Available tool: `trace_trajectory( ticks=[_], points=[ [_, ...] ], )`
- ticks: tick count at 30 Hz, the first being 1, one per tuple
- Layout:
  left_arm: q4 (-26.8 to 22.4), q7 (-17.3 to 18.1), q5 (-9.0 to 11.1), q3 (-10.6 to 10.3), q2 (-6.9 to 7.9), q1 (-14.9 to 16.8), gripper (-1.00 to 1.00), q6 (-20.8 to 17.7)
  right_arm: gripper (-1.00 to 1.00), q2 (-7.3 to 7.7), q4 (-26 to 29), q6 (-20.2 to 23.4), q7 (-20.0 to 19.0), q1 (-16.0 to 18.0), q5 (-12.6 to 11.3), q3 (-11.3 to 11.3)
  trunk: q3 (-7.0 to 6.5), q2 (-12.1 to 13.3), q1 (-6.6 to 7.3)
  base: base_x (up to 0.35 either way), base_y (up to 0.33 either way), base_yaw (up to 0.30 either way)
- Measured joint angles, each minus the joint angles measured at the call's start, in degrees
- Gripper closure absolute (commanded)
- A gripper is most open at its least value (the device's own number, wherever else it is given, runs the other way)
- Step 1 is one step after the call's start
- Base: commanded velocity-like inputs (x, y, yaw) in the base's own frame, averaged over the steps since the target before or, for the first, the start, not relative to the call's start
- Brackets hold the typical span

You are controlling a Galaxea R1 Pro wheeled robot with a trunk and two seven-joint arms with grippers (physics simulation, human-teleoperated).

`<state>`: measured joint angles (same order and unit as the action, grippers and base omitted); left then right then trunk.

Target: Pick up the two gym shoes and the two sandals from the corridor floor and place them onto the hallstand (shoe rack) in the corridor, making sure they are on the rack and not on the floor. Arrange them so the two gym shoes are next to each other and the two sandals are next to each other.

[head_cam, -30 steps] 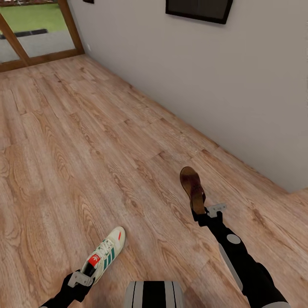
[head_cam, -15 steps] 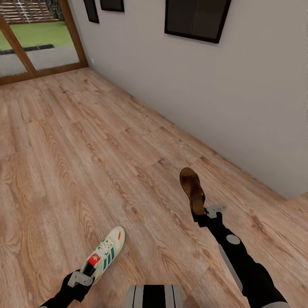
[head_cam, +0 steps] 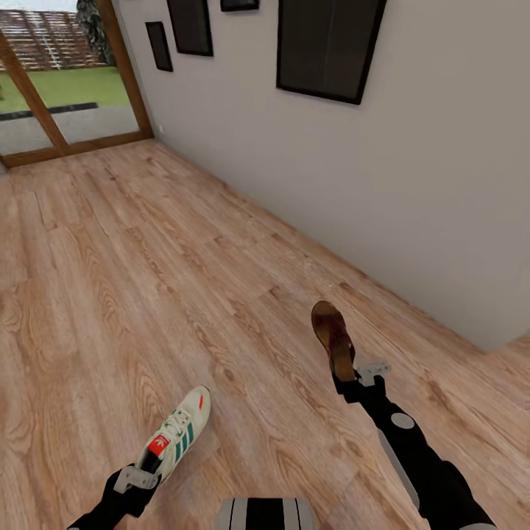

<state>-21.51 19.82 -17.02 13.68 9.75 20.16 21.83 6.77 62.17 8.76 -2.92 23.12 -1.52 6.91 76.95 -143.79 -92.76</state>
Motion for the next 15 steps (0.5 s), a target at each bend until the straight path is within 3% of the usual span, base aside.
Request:
trace_trajectory(
  ticks=[7, 15],
  points=[
    [1.44, -0.05, 2.82, 0.00, -0.11, -0.04, 1.00, 0.21, 1.00, 0.12, -7.86, -2.95, 0.11, -1.23, -0.03, -0.07, -2.12, 0.09, 0.18, 0.000, 0.000, -0.149],
    [4.08, -0.14, 7.53, 0.03, -0.52, -0.01, 1.00, 3.15, 1.00, 0.20, -23.53, -18.14, 0.16, -1.68, -0.07, -0.24, -4.56, 0.20, 0.38, 0.000, 0.000, -0.157]
  ],
)
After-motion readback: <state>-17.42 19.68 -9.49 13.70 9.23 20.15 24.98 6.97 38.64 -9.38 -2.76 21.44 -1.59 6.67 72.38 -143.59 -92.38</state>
